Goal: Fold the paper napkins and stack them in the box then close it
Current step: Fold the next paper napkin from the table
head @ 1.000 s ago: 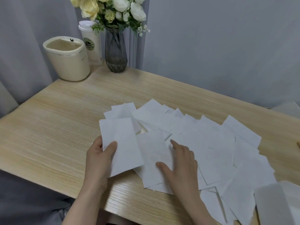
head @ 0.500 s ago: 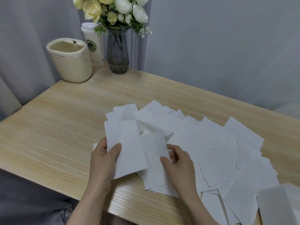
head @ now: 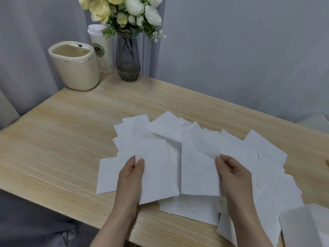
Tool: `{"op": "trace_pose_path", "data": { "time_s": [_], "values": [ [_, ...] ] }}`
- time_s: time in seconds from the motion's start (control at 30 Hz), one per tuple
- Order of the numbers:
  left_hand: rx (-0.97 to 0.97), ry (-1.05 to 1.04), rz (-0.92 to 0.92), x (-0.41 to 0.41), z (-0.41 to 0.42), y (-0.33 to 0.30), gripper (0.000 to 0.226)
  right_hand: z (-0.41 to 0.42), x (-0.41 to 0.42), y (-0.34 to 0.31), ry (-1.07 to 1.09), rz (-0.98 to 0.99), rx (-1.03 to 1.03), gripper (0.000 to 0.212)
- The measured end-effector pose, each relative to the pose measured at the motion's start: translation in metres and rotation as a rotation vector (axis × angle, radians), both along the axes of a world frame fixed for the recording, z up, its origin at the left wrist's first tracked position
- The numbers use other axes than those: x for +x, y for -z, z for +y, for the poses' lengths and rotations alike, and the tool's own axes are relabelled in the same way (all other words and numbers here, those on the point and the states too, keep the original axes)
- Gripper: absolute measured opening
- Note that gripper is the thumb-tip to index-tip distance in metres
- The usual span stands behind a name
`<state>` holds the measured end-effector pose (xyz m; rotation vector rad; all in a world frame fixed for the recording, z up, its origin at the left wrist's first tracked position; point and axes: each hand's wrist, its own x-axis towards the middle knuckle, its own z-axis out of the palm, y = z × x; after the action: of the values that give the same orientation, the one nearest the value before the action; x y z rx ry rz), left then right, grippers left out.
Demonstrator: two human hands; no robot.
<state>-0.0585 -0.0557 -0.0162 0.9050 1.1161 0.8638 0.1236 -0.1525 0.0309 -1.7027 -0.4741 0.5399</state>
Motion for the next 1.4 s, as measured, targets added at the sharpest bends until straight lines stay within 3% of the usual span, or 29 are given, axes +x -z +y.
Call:
{"op": "trace_pose_path", "data": {
  "time_s": [0.23,0.4,0.6,0.9,1.0,1.2,1.4],
  "values": [
    [-0.085,0.032,-0.059,0.017,-0.011,-0.006,0.029,0.008,-0.027,0.000,-0.148,0.188,0.002,0.015],
    [-0.060,0.067,-0.085,0.024,-0.016,-0.011,0.036,0.014,-0.043,0.008,-0.188,0.119,-0.050,0.014],
    [0.005,0.132,-0.068,0.024,-0.017,-0.012,0.025,0.016,-0.045,0.008,-0.199,0.048,-0.070,0.014],
    [0.035,0.094,-0.075,0.018,-0.014,-0.012,0.026,0.021,-0.046,0.010,-0.192,-0.061,-0.092,0.010],
    [0.039,0.064,-0.099,0.015,-0.012,-0.014,0.027,0.021,-0.047,0.011,-0.202,-0.076,-0.127,0.023],
    [0.043,0.057,-0.125,0.015,-0.012,-0.018,0.027,0.020,-0.050,0.009,-0.352,0.236,-0.048,0.037],
    [0.098,0.096,-0.080,0.020,-0.018,-0.019,0.017,0.018,-0.060,0.008,-0.393,0.002,-0.060,0.046]
  ]
}}
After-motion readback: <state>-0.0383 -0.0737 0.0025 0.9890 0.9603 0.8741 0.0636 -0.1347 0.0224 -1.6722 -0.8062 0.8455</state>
